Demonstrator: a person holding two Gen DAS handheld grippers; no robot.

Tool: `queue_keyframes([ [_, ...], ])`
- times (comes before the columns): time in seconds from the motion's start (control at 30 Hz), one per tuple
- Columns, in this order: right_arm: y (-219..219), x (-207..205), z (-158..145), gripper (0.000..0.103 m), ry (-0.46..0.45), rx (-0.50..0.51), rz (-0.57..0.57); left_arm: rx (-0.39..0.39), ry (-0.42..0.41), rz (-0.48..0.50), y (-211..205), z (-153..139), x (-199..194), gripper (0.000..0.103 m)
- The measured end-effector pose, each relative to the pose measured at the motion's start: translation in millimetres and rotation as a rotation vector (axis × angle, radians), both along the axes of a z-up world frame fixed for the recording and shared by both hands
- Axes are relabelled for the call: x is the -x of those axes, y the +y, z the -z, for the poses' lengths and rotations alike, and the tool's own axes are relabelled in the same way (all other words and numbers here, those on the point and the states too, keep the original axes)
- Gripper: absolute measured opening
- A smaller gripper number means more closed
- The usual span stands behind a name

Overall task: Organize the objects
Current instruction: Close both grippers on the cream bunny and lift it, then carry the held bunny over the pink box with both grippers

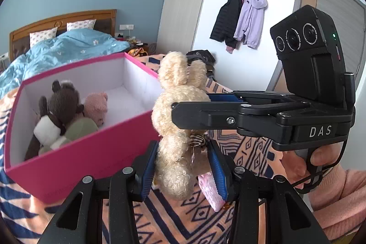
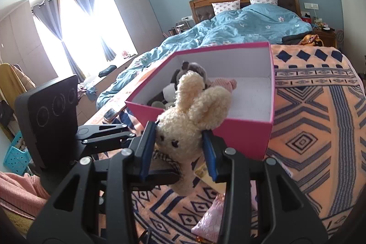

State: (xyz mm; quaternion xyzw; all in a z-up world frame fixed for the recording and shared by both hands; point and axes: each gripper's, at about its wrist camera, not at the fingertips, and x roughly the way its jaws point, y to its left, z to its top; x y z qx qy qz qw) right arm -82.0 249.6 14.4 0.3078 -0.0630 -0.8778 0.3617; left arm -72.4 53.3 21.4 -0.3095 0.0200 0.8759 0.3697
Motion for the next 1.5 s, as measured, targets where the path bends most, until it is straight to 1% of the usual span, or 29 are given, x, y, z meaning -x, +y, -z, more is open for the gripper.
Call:
queue_keyframes([
  [0.5,-2.5,19.4,-25.2,0.042,0.039,0.009,0.001,-0.003,0.027,-0.032,-4.7,-18.9,26.5,0.044],
  [0.8,-0.8,41.0,-34.0,0.042,0.036,0.014,0.008,-0.012,0.038,-0.056,-6.3,-31.0,46.9,0.044],
  [1.23,-5.1,68.8,-42.0,0.042,0.053,-0.032,0.024,-0.009,0.041,-0.081,-0.1,-36.5,73.2,0.044],
  [1.5,-7.0,89.3,-37.4,0.042,0.039,-0.064,0.043,-0.005,0.032,-0.1,3.3,-39.2,88.3,0.044],
])
